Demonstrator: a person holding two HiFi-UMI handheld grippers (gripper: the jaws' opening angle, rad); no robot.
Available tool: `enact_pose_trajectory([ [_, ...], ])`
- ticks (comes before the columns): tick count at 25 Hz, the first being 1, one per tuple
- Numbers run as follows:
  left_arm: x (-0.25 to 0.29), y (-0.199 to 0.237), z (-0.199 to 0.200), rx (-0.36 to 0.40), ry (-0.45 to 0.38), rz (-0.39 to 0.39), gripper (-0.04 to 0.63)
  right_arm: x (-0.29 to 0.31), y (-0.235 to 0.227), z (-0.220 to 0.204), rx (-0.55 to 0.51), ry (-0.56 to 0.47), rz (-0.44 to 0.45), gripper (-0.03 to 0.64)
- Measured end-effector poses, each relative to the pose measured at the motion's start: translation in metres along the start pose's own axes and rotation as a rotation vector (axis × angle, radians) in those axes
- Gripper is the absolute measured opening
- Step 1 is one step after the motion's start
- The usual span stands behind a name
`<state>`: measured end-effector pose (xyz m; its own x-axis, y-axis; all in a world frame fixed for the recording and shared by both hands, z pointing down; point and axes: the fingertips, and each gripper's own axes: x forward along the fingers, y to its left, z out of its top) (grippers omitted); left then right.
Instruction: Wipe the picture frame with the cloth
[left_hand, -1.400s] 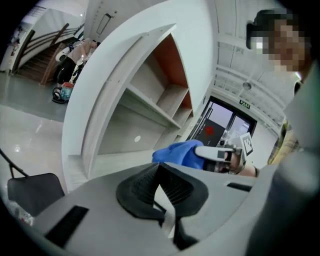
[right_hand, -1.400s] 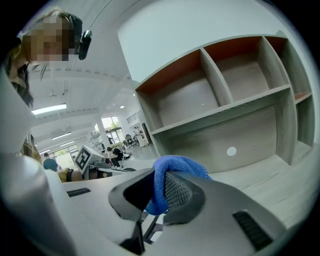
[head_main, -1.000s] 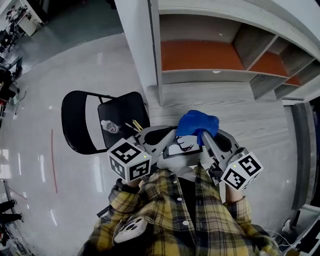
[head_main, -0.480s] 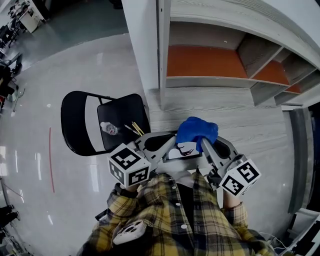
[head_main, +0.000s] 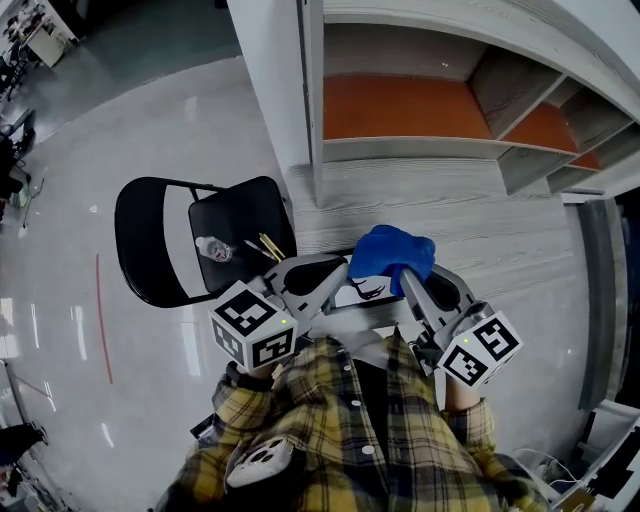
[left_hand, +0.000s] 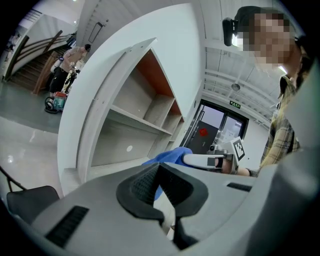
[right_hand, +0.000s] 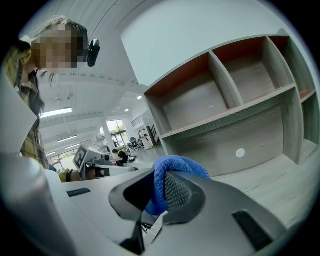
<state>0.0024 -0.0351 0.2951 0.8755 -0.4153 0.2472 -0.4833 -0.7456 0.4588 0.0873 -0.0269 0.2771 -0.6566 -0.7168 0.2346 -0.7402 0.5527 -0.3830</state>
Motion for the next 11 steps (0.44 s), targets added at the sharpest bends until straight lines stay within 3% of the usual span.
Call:
enact_pose_trajectory([
  [11,0.0044,-0.0022,-0.001,0.005,0.014,-0.01,0.005,0.001,-0.0017,-0.0036,0.001,0.014,0.004,0.046],
])
